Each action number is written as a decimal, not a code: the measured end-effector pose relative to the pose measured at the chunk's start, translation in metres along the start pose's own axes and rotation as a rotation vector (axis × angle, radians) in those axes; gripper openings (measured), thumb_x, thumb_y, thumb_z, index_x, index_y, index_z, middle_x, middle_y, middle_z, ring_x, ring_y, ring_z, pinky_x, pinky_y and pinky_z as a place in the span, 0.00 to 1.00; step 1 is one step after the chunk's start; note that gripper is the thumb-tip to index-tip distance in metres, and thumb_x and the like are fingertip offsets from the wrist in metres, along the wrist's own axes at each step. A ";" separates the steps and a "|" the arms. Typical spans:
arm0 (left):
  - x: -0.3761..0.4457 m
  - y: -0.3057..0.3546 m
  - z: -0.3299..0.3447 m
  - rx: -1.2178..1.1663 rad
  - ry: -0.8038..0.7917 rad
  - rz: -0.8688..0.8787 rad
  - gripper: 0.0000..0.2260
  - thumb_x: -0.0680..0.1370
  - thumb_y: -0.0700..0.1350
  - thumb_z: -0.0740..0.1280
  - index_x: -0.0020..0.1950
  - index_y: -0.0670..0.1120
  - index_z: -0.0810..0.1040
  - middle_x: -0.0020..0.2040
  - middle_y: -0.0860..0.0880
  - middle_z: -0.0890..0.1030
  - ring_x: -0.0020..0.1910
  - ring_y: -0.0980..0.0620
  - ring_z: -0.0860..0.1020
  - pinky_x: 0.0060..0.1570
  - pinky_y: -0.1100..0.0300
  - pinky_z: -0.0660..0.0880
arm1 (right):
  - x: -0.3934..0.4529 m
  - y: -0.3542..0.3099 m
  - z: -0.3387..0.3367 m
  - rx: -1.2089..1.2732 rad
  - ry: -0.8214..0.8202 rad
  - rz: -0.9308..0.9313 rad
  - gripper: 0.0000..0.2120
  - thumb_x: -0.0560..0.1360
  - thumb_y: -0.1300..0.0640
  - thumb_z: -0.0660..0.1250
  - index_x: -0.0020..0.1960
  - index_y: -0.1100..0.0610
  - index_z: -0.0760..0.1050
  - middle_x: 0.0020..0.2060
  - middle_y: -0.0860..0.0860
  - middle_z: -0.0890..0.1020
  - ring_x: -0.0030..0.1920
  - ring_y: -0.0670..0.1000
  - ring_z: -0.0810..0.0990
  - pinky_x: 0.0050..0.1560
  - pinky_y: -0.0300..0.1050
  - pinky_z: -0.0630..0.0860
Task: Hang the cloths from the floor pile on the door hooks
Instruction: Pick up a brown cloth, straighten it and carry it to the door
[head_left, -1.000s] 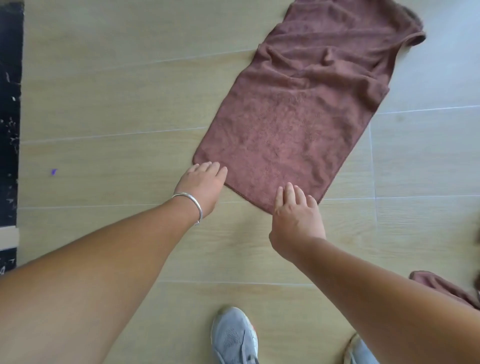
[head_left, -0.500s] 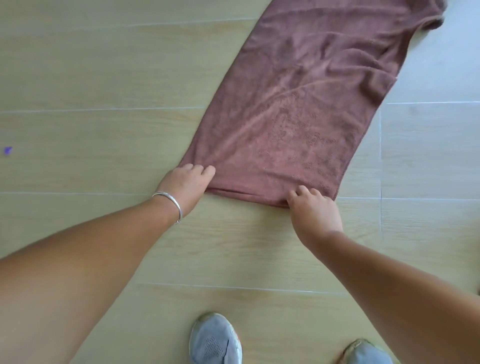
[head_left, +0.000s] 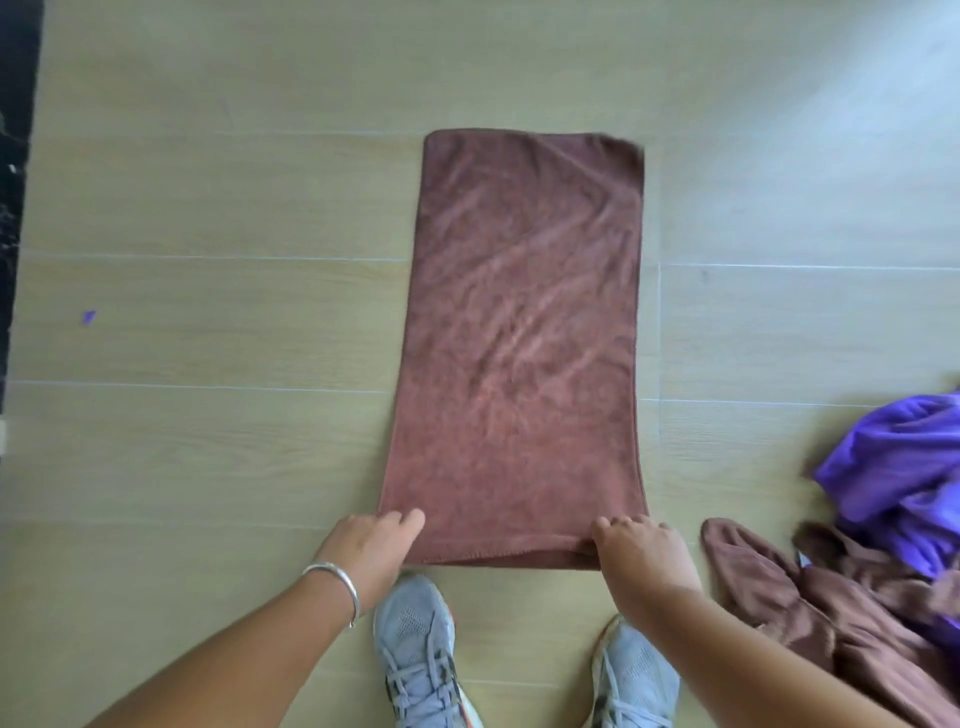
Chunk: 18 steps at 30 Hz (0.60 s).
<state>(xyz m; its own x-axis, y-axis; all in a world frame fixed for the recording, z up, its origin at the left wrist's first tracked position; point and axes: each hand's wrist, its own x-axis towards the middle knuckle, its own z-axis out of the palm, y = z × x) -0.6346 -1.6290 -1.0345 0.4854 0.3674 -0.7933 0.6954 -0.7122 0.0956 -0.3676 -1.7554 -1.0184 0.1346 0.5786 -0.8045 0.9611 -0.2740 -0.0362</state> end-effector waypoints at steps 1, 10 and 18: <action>-0.011 0.004 -0.006 -0.006 -0.014 0.002 0.15 0.73 0.33 0.59 0.56 0.49 0.66 0.51 0.47 0.77 0.48 0.42 0.79 0.40 0.51 0.67 | -0.013 0.004 -0.005 0.016 -0.017 0.012 0.13 0.74 0.65 0.56 0.55 0.51 0.68 0.52 0.49 0.79 0.55 0.53 0.76 0.49 0.46 0.69; -0.077 0.004 -0.112 -0.095 -0.073 0.072 0.22 0.73 0.65 0.65 0.61 0.53 0.72 0.56 0.51 0.77 0.55 0.46 0.77 0.49 0.55 0.70 | -0.083 0.021 -0.119 -0.013 0.035 0.079 0.17 0.72 0.62 0.55 0.54 0.49 0.76 0.51 0.48 0.81 0.53 0.54 0.80 0.44 0.45 0.66; -0.114 -0.051 -0.302 -0.058 0.142 0.021 0.20 0.73 0.68 0.62 0.44 0.51 0.73 0.43 0.52 0.79 0.46 0.45 0.79 0.37 0.58 0.64 | -0.121 0.011 -0.316 -0.038 0.329 0.068 0.13 0.73 0.66 0.56 0.47 0.47 0.64 0.50 0.48 0.81 0.53 0.53 0.79 0.51 0.46 0.67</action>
<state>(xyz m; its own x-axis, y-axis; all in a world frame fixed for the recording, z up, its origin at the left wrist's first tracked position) -0.5652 -1.4540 -0.7678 0.5672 0.4364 -0.6985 0.7118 -0.6863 0.1493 -0.2968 -1.5854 -0.7341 0.2637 0.7783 -0.5698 0.9546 -0.2955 0.0381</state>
